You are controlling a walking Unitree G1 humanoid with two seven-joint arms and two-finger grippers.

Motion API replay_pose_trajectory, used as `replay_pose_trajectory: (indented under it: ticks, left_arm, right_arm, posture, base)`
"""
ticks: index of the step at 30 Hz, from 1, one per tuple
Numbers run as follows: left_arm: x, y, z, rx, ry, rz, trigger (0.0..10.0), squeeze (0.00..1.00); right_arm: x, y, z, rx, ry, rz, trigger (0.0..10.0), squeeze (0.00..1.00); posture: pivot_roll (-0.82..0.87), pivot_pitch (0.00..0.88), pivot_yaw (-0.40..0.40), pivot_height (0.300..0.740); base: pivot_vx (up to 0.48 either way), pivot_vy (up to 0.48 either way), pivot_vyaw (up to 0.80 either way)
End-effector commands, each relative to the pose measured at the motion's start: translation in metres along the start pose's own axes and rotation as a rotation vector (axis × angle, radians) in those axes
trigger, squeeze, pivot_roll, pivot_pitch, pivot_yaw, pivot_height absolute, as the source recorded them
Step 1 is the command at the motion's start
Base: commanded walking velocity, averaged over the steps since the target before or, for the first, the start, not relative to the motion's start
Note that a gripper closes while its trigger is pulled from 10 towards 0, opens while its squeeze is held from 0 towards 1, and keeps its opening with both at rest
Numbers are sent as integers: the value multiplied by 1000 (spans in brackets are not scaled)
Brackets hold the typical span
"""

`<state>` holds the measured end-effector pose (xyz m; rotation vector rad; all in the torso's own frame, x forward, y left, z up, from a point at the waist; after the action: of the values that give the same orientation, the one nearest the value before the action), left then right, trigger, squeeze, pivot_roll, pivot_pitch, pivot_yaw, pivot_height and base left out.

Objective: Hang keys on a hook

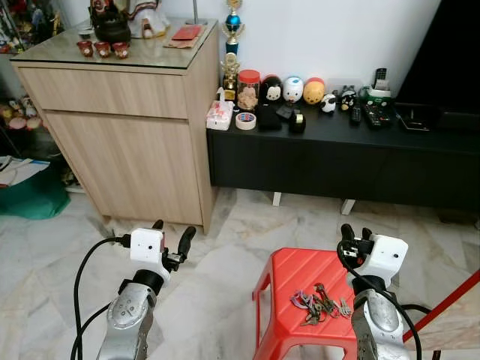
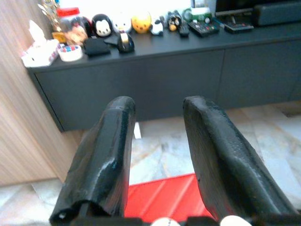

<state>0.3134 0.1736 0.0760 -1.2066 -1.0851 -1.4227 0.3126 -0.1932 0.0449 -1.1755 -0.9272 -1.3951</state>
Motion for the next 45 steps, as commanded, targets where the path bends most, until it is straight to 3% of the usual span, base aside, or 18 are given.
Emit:
replay_pose_trajectory:
  ticks: [1,14,30,33,39,45]
  left_arm:
    - [3,-1,1,4,-4,-13,10000,0]
    - [-2,-2,-1,2,3,5,10000,0]
    - [-6,-3,2,2,26,27,10000,0]
    - [-3,-1,5,37,-28,18,10000,0]
    - [-2,0,7,30,-7,19,10000,0]
    - [-2,0,7,27,-12,23,10000,0]
  right_arm:
    - [-5,1,-3,-15,-4,29,10000,0]
    - [-4,2,-2,0,-8,26,10000,0]
    - [-7,3,0,-4,-15,34,10000,0]
    - [-8,4,0,-9,-9,51,10000,0]
    - [-6,7,-2,-19,10,45,10000,0]
    - [-5,8,0,-15,2,36,10000,0]
  posture:
    - [34,0,-37,728]
    - [21,0,-29,660]
    - [33,0,-18,660]
    - [34,8,-16,660]
    - [33,25,-8,629]
    - [40,30,-7,629]
  base:
    - [0,0,0]
    - [0,0,0]
    - [0,0,0]
    - [0,0,0]
    - [0,0,0]
    - [0,0,0]
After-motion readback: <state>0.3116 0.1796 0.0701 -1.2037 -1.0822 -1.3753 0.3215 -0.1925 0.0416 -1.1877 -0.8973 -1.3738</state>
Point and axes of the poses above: a point about 5 cm out from each wrist's last joint towards the gripper, its own y axis pointing out of the wrist towards the gripper, its own x axis along the axis of the wrist's last joint, z = x × y, the point moved 4 cm from there along y, pointing out of the wrist towards the gripper, and after that the axes turned 5 degrees about y, right-handed, at the moved point
